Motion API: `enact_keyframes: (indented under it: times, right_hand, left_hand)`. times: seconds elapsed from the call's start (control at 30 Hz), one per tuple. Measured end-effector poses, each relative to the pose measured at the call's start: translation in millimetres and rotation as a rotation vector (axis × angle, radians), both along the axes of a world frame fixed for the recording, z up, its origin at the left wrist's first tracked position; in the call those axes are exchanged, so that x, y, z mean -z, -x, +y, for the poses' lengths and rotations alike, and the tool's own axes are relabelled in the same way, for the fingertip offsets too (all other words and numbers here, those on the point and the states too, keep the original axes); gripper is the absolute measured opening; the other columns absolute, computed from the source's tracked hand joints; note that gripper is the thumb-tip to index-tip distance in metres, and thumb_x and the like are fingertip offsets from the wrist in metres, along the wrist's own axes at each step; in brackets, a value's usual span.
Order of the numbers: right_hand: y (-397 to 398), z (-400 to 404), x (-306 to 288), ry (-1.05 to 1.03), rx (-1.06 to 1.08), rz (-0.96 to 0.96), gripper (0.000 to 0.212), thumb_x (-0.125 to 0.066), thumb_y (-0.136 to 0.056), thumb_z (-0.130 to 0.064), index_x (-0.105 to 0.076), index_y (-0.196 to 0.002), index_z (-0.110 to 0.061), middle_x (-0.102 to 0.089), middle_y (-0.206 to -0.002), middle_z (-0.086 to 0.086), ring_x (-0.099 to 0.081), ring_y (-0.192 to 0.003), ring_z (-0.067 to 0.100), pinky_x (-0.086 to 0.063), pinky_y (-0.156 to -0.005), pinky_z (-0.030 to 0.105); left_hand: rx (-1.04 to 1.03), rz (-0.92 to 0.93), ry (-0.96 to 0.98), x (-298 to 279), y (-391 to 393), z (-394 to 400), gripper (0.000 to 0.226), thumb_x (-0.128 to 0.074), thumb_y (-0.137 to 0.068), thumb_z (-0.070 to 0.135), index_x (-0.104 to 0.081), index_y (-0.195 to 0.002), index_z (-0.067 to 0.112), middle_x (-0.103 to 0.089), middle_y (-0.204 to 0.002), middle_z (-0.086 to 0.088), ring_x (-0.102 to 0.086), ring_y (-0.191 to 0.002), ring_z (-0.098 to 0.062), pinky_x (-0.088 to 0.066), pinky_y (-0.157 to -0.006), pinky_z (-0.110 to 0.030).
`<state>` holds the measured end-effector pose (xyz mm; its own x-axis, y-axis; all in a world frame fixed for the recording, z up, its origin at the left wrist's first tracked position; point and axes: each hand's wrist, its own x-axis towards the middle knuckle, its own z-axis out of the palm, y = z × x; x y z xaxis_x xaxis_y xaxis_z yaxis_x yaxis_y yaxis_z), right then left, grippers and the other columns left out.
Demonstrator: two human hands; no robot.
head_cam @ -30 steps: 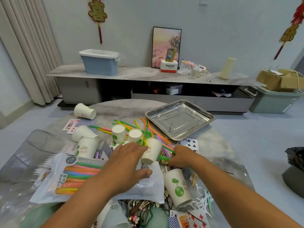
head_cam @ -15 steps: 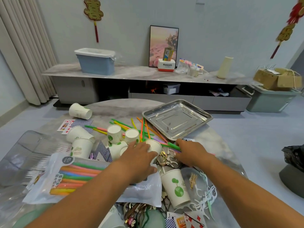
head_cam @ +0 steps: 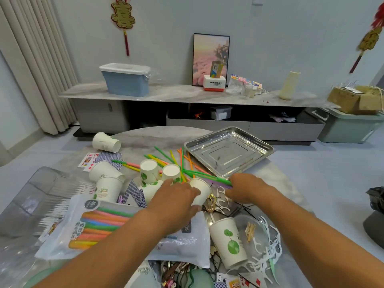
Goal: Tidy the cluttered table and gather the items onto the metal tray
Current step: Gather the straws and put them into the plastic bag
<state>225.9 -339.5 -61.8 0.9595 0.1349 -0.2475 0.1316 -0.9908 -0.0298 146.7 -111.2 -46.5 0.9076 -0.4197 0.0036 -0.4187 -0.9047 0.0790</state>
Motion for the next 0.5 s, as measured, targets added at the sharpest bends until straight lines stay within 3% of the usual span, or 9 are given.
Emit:
enact_keyframes:
  times: [0.07, 0.13, 0.27, 0.37, 0.5]
  right_hand:
    - [-3.9, 0.3, -12.8, 0.023, -0.022, -0.001, 0.022, -0.054, -0.093, -0.045, -0.058, -0.099, -0.024, -0.059, -0.085, -0.002, -0.062, -0.081, 0.019, -0.056, -0.077, 0.036]
    - [-8.8, 3.3, -23.7, 0.033, -0.026, -0.006, 0.017, -0.054, -0.093, -0.042, -0.057, -0.097, -0.025, -0.059, -0.083, -0.003, -0.06, -0.075, 0.016, -0.057, -0.075, 0.035]
    - [-18.3, 12.4, -38.6, -0.075, 0.016, 0.069, 0.006, -0.052, -0.098, -0.027, -0.054, -0.096, -0.022, -0.063, -0.08, 0.003, -0.062, -0.056, 0.014, -0.05, -0.049, 0.026]
    - [-19.7, 17.9, -51.0, -0.163, 0.065, 0.176, 0.006, -0.049, -0.101, -0.019, -0.055, -0.101, -0.017, -0.065, -0.079, 0.009, -0.06, -0.05, 0.015, -0.052, -0.048, 0.024]
    - [-19.4, 22.0, -76.3, -0.045, 0.036, 0.222, 0.011, -0.056, -0.1, -0.023, -0.059, -0.105, -0.015, -0.056, -0.077, 0.002, -0.046, -0.053, 0.011, -0.041, -0.045, 0.02]
  left_hand:
    - [-0.061, -0.124, 0.089, -5.5, -3.2, 5.0, 0.032, -0.049, -0.101, 0.044, -0.065, -0.125, 0.029, -0.067, -0.12, 0.003, -0.061, -0.111, -0.022, -0.042, -0.094, -0.034]
    - [-0.184, -0.197, 0.25, -10.5, -8.5, 13.9, 0.025, -0.05, -0.101, 0.035, -0.068, -0.117, 0.03, -0.069, -0.113, 0.005, -0.063, -0.101, -0.023, -0.048, -0.082, -0.035]
    - [-0.392, -0.211, 0.451, -14.2, -27.9, 39.1, 0.023, -0.051, -0.1, 0.024, -0.063, -0.118, 0.031, -0.065, -0.116, 0.006, -0.06, -0.105, -0.021, -0.048, -0.083, -0.037]
    - [-0.47, -0.145, 0.513, -16.8, -45.0, 56.6, 0.026, -0.051, -0.099, 0.023, -0.061, -0.122, 0.03, -0.063, -0.121, 0.003, -0.059, -0.109, -0.022, -0.047, -0.085, -0.036]
    - [-0.551, -0.067, 0.566, -20.7, -66.3, 78.2, 0.029, -0.044, -0.099, 0.02, -0.063, -0.118, 0.03, -0.067, -0.119, -0.001, -0.063, -0.103, -0.028, -0.051, -0.087, -0.04]
